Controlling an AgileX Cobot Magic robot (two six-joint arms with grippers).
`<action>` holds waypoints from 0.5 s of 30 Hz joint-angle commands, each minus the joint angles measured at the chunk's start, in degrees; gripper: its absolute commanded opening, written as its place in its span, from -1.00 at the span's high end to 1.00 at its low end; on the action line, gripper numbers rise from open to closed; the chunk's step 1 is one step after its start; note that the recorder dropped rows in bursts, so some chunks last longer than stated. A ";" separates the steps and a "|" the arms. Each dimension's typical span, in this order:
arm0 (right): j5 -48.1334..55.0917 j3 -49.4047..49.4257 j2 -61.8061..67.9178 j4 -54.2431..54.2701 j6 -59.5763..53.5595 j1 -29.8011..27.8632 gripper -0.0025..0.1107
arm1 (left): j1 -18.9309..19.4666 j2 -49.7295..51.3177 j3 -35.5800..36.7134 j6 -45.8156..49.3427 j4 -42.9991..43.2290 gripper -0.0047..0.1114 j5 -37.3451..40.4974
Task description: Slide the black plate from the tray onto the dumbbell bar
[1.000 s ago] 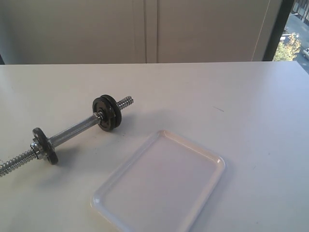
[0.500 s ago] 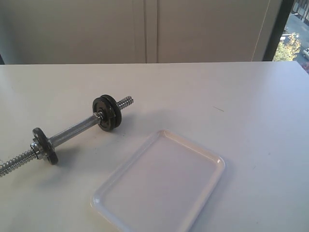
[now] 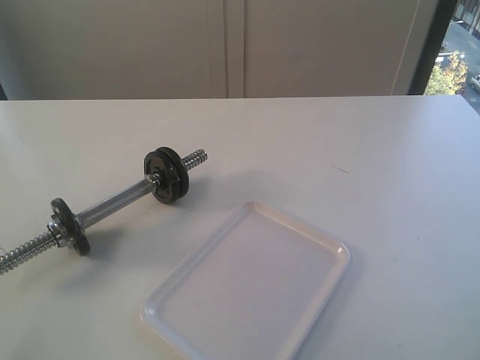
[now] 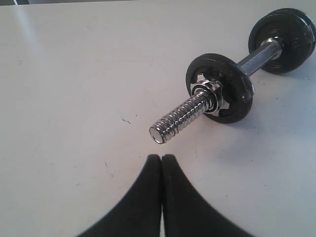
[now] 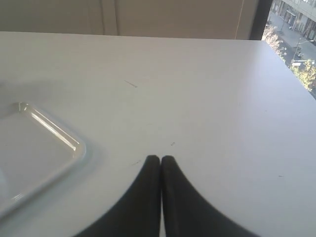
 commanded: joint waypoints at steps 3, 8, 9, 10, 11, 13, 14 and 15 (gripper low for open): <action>-0.95 0.12 -0.31 0.42 0.70 -0.27 0.96 | -0.42 -0.21 0.24 -0.10 0.00 0.92 0.22; -0.95 0.12 -0.31 0.42 0.70 -0.27 0.96 | -0.42 -0.21 0.24 -0.10 0.00 0.92 0.22; -0.95 0.12 -0.31 0.42 0.70 -0.27 0.96 | -0.42 -0.21 0.24 -0.10 0.00 0.92 0.22; -0.95 0.12 -0.31 0.42 0.96 -0.27 0.96 | -0.42 -0.21 0.24 -0.10 0.00 0.92 0.22; -0.85 0.12 -0.31 0.42 1.16 -0.38 0.96 | -0.42 -0.21 0.24 -0.10 0.00 0.92 0.22; -0.73 0.12 -0.31 0.42 1.43 -1.05 0.96 | -0.42 -0.21 0.24 -0.10 0.00 0.92 0.22; -0.73 0.12 -0.31 0.42 1.59 -1.51 0.96 | -0.42 -0.21 0.24 -0.10 0.00 0.92 0.22; -0.64 0.12 -0.31 0.42 1.59 -1.80 0.96 | -0.42 -0.21 0.24 -0.10 0.00 0.92 0.22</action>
